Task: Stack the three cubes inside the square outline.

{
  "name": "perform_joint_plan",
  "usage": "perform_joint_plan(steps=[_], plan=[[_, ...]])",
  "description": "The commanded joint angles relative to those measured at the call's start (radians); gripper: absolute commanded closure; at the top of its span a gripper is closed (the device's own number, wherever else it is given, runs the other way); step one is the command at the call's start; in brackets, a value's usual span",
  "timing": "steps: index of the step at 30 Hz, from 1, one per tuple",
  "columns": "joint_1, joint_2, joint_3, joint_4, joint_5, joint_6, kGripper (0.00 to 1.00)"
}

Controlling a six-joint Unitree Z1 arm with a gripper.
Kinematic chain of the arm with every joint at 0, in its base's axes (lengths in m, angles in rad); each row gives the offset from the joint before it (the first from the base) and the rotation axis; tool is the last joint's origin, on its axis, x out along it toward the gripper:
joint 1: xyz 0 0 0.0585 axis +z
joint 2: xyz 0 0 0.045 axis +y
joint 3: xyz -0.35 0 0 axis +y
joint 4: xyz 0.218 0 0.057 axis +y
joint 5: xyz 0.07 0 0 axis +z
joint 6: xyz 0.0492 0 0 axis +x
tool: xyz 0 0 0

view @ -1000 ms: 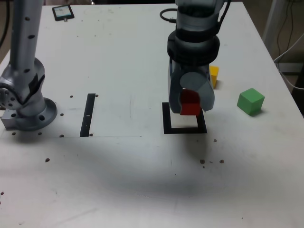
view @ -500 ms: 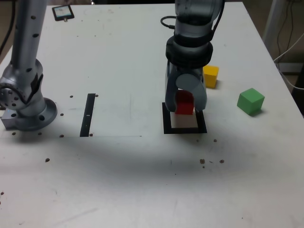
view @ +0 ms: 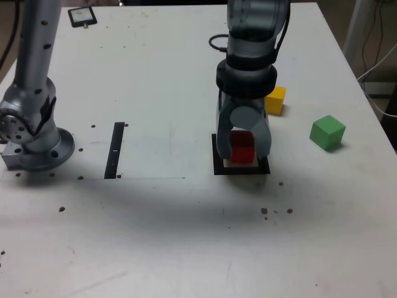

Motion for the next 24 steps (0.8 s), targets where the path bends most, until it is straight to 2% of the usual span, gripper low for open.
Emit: perform_joint_plan(steps=[1, 9, 13, 19, 21, 24], plan=[[0.001, 0.009, 0.004, -0.007, -0.004, -0.003, 0.71], [0.009, 0.011, 0.005, -0.012, 0.021, -0.003, 0.71], [0.014, 0.01, 0.005, -0.01, 0.034, -0.003, 0.65], [0.015, 0.012, 0.008, -0.008, 0.026, -0.003, 0.61], [0.015, 0.012, 0.009, -0.009, 0.023, -0.004, 0.57], [0.015, 0.011, 0.01, -0.011, 0.023, -0.004, 0.39]])
